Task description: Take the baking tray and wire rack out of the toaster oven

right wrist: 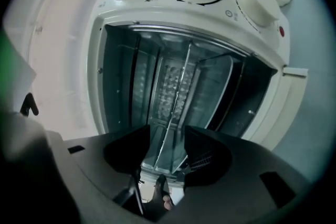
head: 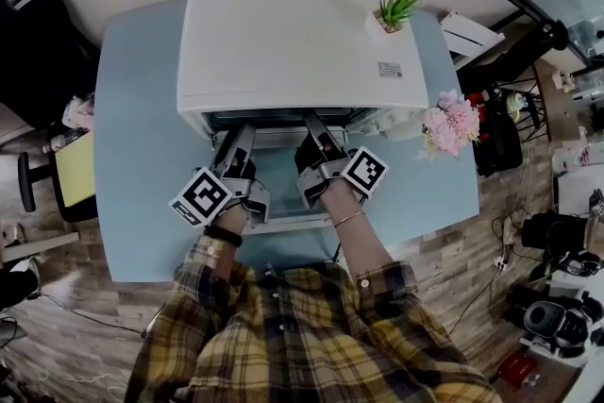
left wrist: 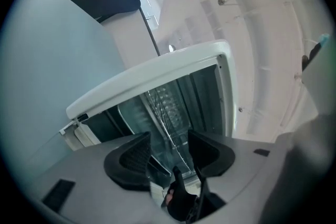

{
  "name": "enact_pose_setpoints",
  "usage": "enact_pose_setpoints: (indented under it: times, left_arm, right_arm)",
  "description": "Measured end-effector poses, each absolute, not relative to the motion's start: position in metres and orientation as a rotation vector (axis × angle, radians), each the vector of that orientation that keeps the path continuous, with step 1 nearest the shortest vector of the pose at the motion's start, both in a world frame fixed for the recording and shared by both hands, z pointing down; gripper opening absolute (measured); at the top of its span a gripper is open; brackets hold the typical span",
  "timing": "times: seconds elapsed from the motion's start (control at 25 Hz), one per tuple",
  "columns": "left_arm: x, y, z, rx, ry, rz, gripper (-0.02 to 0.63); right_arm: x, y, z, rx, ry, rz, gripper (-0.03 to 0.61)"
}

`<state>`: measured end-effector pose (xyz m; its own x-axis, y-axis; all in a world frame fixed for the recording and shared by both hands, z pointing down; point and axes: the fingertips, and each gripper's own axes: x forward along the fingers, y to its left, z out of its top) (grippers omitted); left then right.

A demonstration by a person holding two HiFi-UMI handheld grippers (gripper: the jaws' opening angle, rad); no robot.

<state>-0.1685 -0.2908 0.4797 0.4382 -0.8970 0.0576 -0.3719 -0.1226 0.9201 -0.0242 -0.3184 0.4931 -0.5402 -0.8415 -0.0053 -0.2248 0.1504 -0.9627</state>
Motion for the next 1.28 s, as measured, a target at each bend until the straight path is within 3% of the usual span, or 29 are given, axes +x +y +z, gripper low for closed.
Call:
enact_pose_setpoints:
  times: [0.32, 0.48, 1.04, 1.28]
  left_arm:
    - [-0.174, -0.310, 0.490, 1.601, -1.096, -0.787, 0.192]
    - [-0.173, -0.315, 0.489, 1.562, -1.056, -0.852, 0.187]
    - [-0.171, -0.309, 0.491, 1.535, -1.036, -0.858, 0.116]
    - [-0.168, -0.298, 0.484, 1.566, -1.020, -0.848, 0.006]
  right_arm:
    - [-0.021, -0.338, 0.498, -0.985, 1.703, -1.405, 0.133]
    - [-0.021, -0.341, 0.495, -0.981, 1.690, -1.383, 0.031]
    - [-0.021, -0.314, 0.493, -0.948, 1.673, -1.405, 0.018]
    - [-0.021, -0.300, 0.492, -0.947, 1.678, -1.418, 0.018]
